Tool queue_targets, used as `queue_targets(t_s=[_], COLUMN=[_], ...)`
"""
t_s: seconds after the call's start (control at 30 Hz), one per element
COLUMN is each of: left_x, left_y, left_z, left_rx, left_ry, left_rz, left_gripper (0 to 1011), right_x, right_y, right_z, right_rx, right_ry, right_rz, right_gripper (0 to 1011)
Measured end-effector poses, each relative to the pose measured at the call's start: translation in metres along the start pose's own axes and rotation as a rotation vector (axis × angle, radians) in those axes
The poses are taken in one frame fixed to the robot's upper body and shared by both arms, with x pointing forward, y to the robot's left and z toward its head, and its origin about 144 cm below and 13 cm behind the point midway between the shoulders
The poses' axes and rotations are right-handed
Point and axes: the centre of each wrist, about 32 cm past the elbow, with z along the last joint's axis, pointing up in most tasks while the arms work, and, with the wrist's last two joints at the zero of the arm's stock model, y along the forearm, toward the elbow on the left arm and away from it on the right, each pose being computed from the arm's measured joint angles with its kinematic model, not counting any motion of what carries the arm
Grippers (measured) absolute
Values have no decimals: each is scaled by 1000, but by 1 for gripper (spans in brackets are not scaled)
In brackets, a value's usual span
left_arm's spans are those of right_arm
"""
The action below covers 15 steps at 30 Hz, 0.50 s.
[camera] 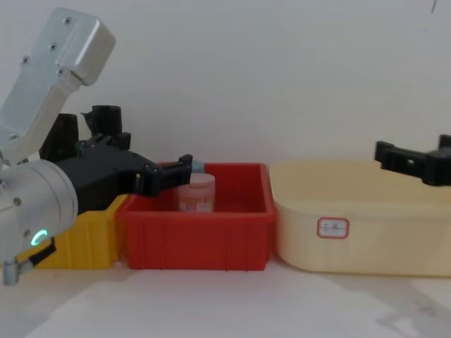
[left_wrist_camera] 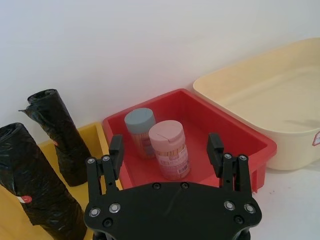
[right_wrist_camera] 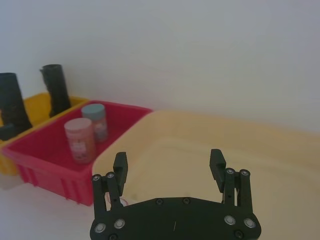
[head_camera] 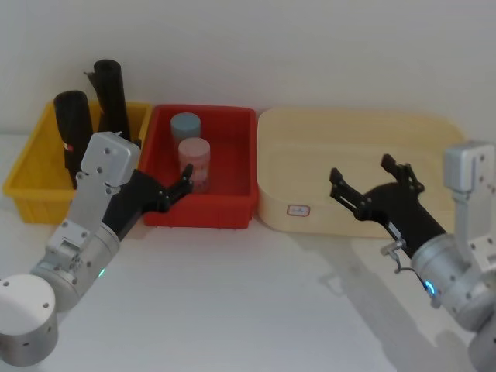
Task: Pick up the garbage bag with the one hand and transfer it to the other hand.
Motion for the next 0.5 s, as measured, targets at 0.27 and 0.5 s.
queue_targets(t_s=[0.27, 0.5], left_x=[0, 8], left_y=[0, 6], left_z=[1, 13], left_rx=[-2, 23], left_ry=[1, -18], left_rz=[3, 27], left_gripper=[1001, 1002], right_x=[2, 0], right_y=[31, 58], right_z=[25, 45], right_rx=[-32, -68], right_ry=[-10, -21], right_rz=[84, 150], right_gripper=[1001, 1001])
